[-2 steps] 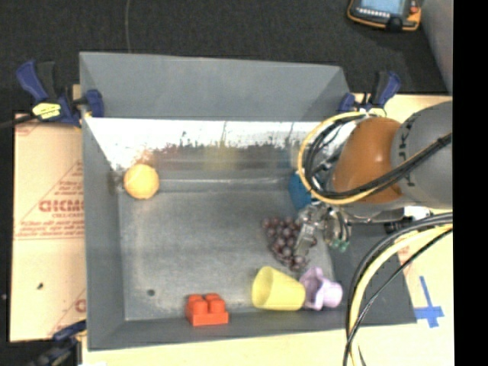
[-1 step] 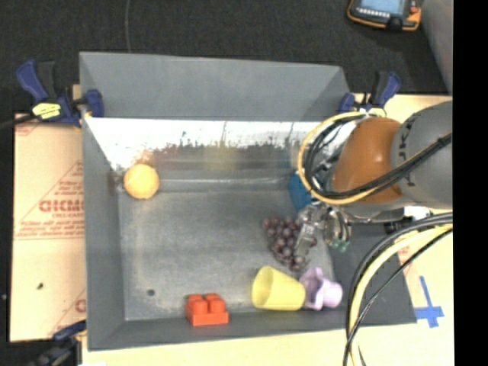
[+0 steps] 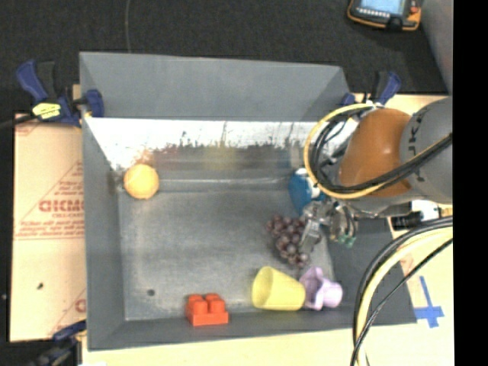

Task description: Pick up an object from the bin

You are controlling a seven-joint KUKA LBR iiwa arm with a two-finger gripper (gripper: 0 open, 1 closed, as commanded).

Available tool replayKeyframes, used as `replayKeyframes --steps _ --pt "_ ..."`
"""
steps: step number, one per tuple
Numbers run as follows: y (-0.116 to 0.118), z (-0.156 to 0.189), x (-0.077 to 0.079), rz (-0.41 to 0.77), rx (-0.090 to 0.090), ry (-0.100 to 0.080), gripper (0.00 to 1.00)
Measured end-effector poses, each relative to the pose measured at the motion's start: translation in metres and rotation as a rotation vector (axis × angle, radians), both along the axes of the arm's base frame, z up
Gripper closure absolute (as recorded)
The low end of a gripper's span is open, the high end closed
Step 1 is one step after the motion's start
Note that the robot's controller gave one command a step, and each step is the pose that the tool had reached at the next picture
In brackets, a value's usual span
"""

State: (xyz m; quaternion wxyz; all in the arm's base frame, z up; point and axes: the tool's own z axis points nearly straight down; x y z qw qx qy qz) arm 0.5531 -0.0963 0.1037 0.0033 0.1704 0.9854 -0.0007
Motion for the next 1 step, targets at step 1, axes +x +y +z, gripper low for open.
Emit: replayKeyframes --steps 1 --pt "-0.0003 0.0329 0.0003 0.001 0.000 -0.001 1.00"
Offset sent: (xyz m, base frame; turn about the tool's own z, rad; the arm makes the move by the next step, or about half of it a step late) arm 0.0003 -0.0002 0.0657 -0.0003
